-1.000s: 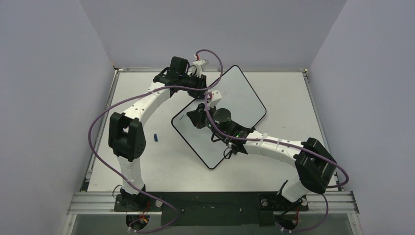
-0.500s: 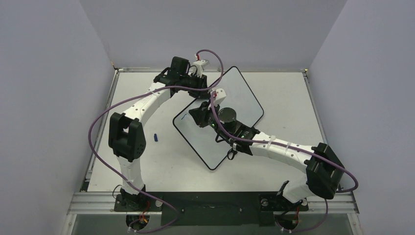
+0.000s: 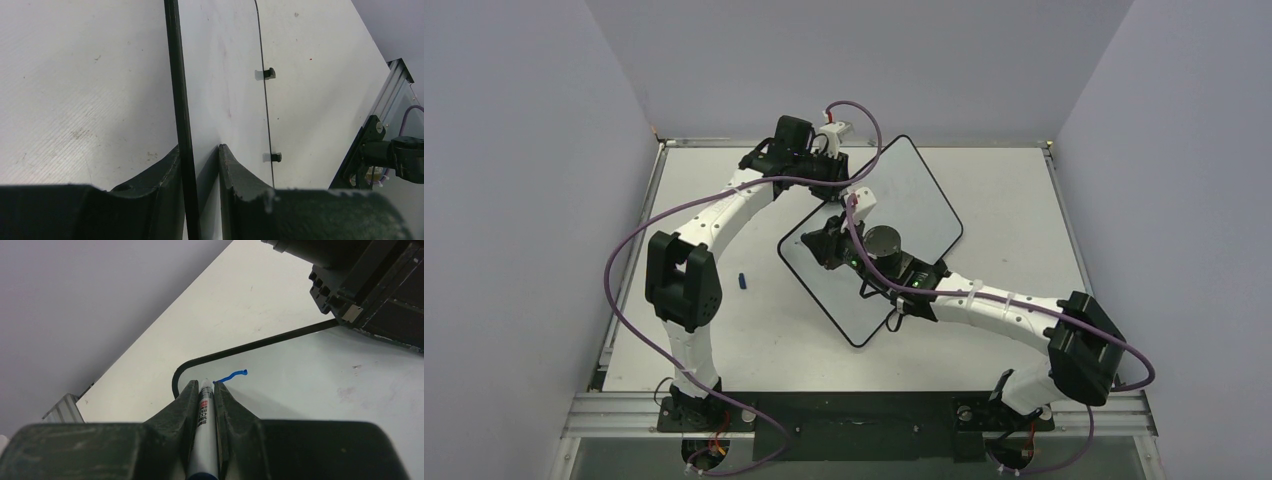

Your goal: Write a sentence on the whiteboard

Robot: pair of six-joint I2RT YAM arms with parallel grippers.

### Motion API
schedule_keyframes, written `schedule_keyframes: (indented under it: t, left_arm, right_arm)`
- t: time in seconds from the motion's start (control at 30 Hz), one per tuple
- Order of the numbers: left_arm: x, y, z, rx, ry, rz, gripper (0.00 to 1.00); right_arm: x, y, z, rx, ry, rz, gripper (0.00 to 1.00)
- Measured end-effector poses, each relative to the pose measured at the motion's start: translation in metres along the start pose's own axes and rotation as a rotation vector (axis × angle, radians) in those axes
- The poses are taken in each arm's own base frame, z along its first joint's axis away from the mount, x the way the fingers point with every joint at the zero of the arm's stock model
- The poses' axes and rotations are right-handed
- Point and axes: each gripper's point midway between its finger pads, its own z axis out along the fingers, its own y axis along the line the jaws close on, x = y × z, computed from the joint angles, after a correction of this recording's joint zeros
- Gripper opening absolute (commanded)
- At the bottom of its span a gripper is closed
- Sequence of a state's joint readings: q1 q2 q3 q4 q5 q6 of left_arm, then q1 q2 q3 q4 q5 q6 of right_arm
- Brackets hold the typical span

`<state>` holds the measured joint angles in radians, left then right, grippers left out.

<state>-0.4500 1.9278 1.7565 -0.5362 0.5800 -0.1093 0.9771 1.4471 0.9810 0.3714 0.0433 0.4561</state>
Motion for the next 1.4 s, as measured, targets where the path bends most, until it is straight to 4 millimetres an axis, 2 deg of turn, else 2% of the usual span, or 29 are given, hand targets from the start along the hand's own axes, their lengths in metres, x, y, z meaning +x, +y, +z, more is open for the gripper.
schedule_keyframes:
  t: [0.2, 0.8, 1.13, 1.4]
  left_arm:
    - [0.001, 0.003, 0.0, -0.02, 0.004, -0.016, 0.0]
    - [0.003, 0.006, 0.0, -0.049, 0.009, -0.032, 0.0]
    - [0.003, 0.006, 0.0, -0.049, 0.009, -0.033, 0.0]
    - [0.003, 0.006, 0.0, -0.057, 0.008, -0.039, 0.0]
  right_arm:
    - [0.014, -0.006, 0.004, 0.017, 0.037, -0.005, 0.0]
    - [0.031, -0.011, 0.003, 0.028, 0.068, -0.009, 0.0]
    - [0.058, -0.027, -0.019, 0.07, 0.106, -0.005, 0.0]
    - [0.058, -0.026, -0.032, 0.081, 0.113, 0.0, 0.0]
